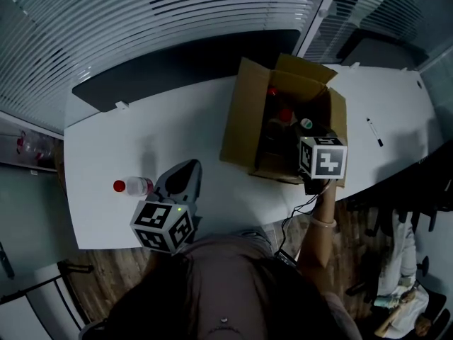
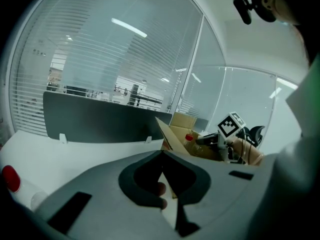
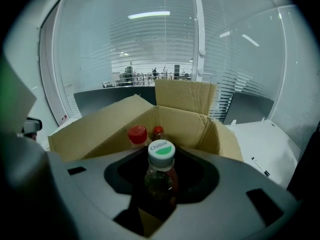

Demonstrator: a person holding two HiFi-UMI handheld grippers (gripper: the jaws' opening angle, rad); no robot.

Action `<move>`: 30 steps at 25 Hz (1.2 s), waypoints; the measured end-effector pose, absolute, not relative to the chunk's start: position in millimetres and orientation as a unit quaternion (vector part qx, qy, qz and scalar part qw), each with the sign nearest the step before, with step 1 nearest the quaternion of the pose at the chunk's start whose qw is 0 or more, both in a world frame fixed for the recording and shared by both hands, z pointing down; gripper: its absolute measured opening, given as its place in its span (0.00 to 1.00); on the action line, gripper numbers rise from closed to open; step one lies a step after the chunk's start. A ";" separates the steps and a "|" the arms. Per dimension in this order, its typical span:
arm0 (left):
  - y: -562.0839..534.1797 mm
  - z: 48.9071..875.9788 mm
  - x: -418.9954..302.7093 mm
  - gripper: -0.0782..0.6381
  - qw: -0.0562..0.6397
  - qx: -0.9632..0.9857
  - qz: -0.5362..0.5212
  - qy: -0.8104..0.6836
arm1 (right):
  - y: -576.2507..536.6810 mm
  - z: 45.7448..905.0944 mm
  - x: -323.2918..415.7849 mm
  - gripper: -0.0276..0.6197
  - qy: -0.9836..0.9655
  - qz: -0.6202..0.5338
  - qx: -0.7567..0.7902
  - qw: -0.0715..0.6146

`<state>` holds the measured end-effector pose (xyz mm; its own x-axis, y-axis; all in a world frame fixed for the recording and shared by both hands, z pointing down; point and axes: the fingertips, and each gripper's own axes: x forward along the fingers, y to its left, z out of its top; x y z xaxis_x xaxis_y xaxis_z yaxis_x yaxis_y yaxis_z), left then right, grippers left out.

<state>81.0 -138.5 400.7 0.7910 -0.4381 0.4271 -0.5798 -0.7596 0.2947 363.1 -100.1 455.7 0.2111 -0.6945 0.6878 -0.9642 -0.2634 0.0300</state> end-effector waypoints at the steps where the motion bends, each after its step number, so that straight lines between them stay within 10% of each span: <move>1: -138.3 400.4 80.2 0.12 0.209 0.923 0.168 -0.276 | -99.7 452.7 362.5 0.32 -0.560 0.281 0.744 0.232; 30: -116.6 385.3 67.7 0.12 0.206 0.936 0.143 -0.248 | -75.7 294.6 330.2 0.31 -0.572 0.108 0.796 0.167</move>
